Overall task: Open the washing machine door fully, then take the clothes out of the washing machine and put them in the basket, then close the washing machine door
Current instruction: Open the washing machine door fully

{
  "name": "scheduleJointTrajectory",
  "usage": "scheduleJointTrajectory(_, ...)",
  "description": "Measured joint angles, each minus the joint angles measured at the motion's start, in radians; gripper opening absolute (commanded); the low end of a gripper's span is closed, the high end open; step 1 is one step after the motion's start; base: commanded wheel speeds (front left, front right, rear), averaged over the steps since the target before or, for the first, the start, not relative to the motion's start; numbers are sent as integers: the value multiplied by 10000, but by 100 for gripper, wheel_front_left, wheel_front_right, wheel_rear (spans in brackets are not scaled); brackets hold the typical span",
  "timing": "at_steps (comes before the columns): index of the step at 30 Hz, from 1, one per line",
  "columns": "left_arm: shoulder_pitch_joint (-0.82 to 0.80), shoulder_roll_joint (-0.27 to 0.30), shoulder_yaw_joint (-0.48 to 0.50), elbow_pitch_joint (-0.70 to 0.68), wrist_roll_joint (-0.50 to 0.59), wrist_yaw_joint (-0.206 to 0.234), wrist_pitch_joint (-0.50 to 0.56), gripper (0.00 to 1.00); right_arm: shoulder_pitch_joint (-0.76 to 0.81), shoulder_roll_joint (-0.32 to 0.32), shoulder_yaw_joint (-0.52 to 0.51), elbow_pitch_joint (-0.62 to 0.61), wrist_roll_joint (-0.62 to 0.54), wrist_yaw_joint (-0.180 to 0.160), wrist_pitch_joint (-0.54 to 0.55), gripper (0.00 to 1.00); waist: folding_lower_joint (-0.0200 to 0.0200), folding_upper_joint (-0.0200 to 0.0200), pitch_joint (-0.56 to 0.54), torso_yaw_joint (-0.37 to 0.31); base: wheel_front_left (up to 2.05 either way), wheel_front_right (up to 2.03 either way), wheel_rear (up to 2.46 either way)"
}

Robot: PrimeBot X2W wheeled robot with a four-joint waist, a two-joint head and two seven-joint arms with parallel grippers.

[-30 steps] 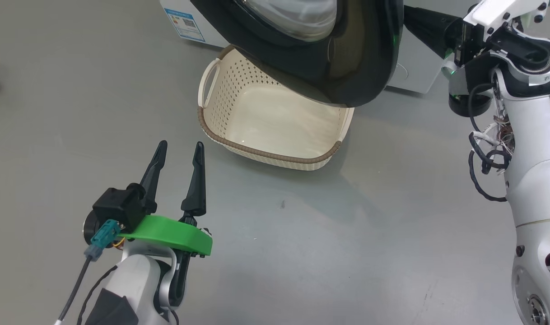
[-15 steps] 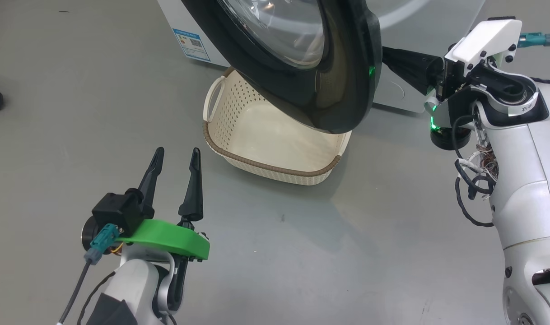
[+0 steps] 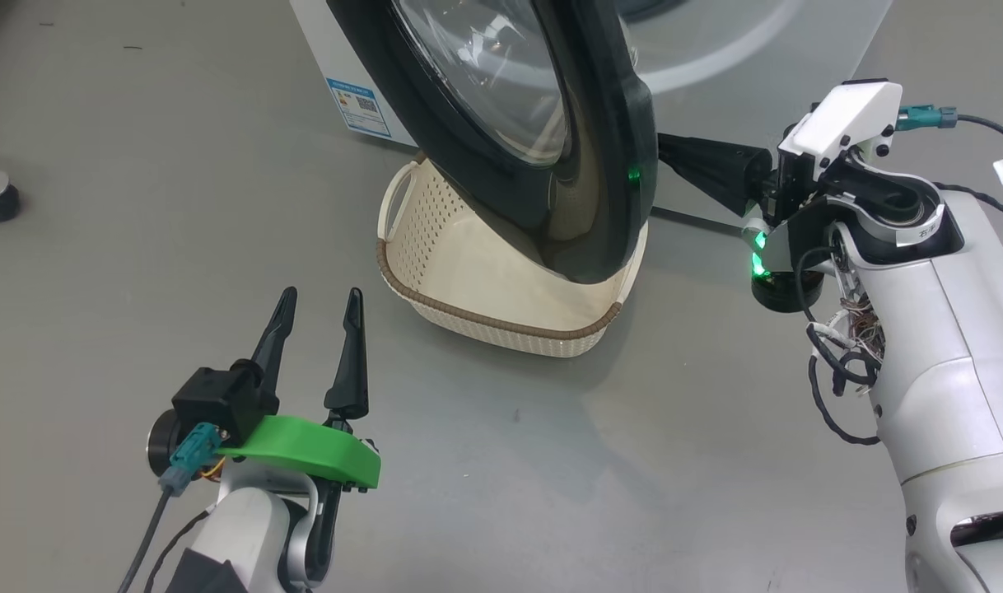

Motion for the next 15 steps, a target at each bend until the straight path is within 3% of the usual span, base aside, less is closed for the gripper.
scheduleJointTrajectory(15,35,0,-13,-2,50,-2,0,100,580,-23,1799,-596,1935,-10,102,0,0,0,-162,116,0,0,0)
